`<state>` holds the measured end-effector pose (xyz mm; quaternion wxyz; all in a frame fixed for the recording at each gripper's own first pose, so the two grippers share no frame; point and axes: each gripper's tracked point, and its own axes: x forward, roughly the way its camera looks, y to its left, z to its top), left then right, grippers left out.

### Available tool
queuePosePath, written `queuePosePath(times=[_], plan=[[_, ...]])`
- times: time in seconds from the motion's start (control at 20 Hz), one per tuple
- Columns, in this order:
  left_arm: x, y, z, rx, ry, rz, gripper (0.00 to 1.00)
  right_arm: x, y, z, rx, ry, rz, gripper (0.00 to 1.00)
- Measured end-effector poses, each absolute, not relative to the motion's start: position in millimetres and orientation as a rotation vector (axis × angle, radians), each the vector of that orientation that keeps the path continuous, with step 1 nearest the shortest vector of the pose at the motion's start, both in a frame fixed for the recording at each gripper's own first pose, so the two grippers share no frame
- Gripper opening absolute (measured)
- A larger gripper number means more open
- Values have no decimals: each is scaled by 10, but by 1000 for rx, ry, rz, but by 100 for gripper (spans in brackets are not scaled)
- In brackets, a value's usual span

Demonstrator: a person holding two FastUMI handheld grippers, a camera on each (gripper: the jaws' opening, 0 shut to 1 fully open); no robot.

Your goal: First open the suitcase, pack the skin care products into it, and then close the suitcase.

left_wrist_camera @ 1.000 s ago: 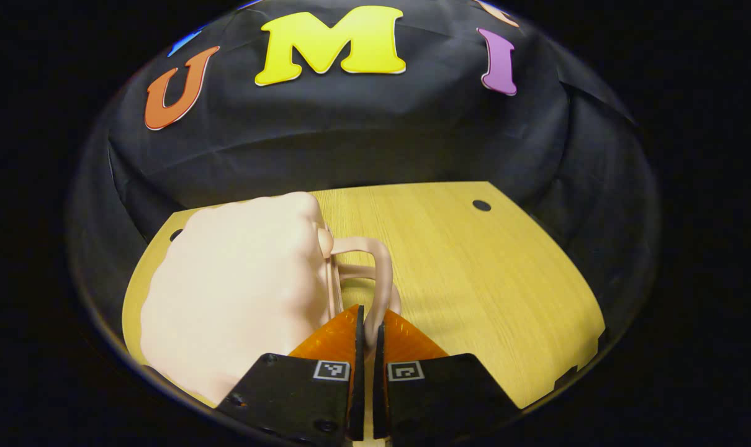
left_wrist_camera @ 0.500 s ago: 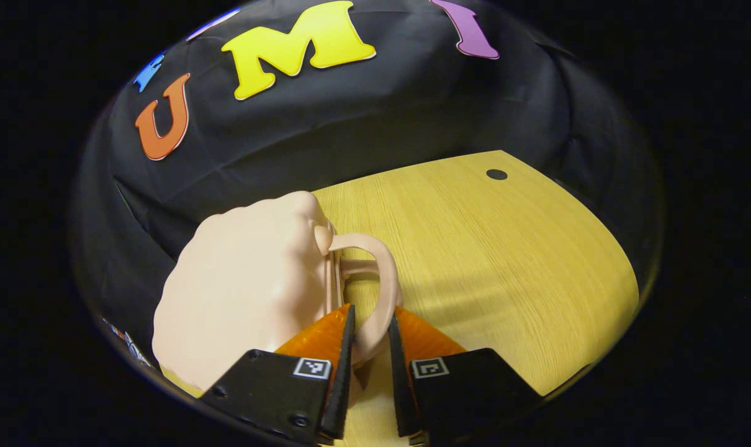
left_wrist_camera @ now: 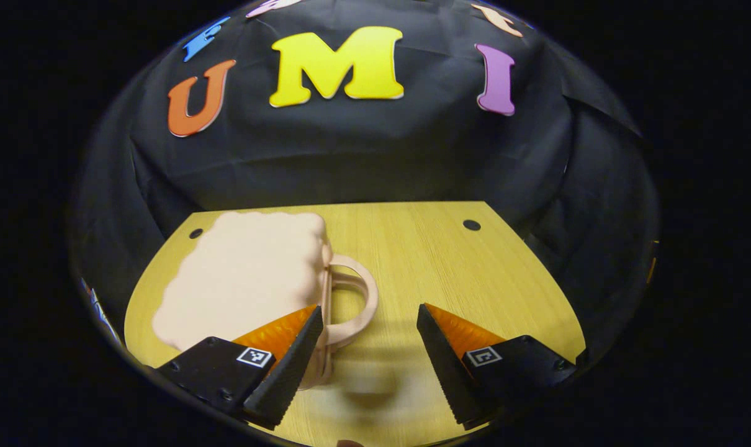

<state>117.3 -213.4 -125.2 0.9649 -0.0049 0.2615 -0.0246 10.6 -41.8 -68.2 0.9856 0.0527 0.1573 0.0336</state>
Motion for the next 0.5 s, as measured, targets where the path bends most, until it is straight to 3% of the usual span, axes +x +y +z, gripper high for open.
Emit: queuePosePath(times=[0.15,0.2,0.25,0.4,0.5], plan=[[857,-1891,-830,-48,458,-35,97,86,-268,-324,96,243,37,77],[765,-1756,-697,-43,433,-18,100,74,-215,-225,88,222,23,77],[675,-1636,-589,-43,415,-3,97,65,-158,-170,86,211,13,81],[420,-1309,-231,-48,328,29,97,-32,65,-4,94,183,-5,77],[259,-1070,12,-31,264,48,97,-94,211,132,92,142,-21,81]])
